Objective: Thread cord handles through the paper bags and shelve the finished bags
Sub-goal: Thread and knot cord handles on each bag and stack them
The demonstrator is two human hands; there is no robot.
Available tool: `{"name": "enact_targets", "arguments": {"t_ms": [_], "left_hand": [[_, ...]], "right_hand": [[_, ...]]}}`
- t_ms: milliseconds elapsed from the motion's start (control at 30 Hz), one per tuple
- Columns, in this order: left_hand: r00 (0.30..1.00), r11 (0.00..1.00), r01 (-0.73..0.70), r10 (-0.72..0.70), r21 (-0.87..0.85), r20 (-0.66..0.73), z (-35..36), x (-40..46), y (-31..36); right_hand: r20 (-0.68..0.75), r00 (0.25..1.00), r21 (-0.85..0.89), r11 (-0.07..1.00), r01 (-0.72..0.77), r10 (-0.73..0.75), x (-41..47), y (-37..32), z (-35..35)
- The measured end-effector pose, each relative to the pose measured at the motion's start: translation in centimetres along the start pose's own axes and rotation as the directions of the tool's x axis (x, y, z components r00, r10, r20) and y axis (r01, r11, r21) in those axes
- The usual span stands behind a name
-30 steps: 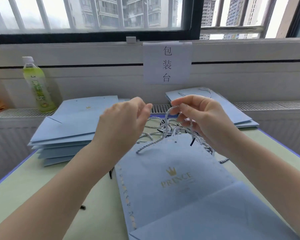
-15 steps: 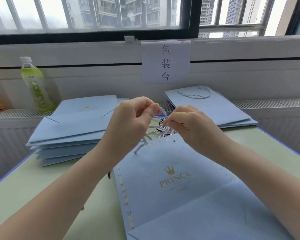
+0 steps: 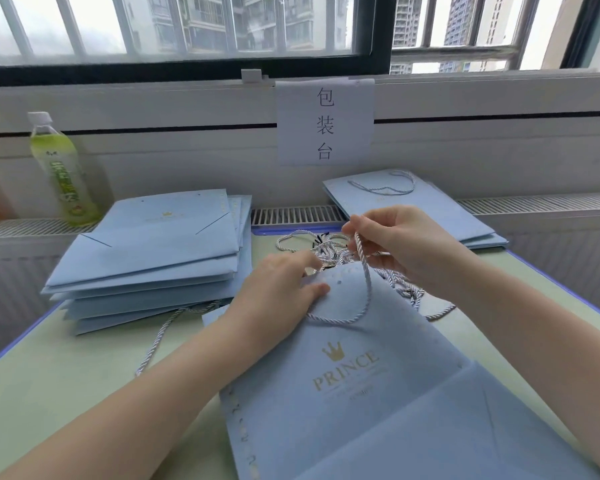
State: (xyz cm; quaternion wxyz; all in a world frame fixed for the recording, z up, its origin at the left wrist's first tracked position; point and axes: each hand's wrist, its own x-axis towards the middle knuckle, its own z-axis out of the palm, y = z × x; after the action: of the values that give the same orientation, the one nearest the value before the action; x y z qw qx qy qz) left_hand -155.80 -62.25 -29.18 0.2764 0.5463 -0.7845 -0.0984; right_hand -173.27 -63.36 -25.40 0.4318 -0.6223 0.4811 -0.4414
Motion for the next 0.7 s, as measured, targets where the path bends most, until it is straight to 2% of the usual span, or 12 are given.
{"name": "enact_targets", "arguments": {"t_ms": [133, 233, 367, 500, 700], "left_hand": [[0.996, 0.999, -0.006, 0.009, 0.034, -0.094, -1.6, -0.1, 0.7], [0.998, 0.998, 0.038, -0.036, 0.044, -0.056, -2.5, 0.0, 0.5], [0.994, 0.992, 0.108, -0.108, 0.066, -0.012, -2.6, 0.3, 0.0], [0.986, 0.987, 0.156, -0.157, 0.039, 0.046, -2.2, 0.5, -0.6], [0.967, 0.973, 0.214, -0.199, -0.084, 0.161, -2.2, 1.0, -0.9]], "right_hand": [[-0.002, 0.997, 0.023, 0.997, 0.078, -0.078, -0.3, -0.2, 0.2], [0.049, 0.991, 0.043, 0.991, 0.126, -0.128, -0.6, -0.5, 0.7], [0.103, 0.975, -0.085, 0.975, 0.204, -0.195, -0.9, -0.5, 1.7], [0.162, 0.976, -0.207, 0.963, 0.174, -0.142, -0.8, 0.4, 2.8], [0.129, 0.964, -0.438, 0.859, 0.265, -0.232, -0.7, 1.9, 2.9]]}}
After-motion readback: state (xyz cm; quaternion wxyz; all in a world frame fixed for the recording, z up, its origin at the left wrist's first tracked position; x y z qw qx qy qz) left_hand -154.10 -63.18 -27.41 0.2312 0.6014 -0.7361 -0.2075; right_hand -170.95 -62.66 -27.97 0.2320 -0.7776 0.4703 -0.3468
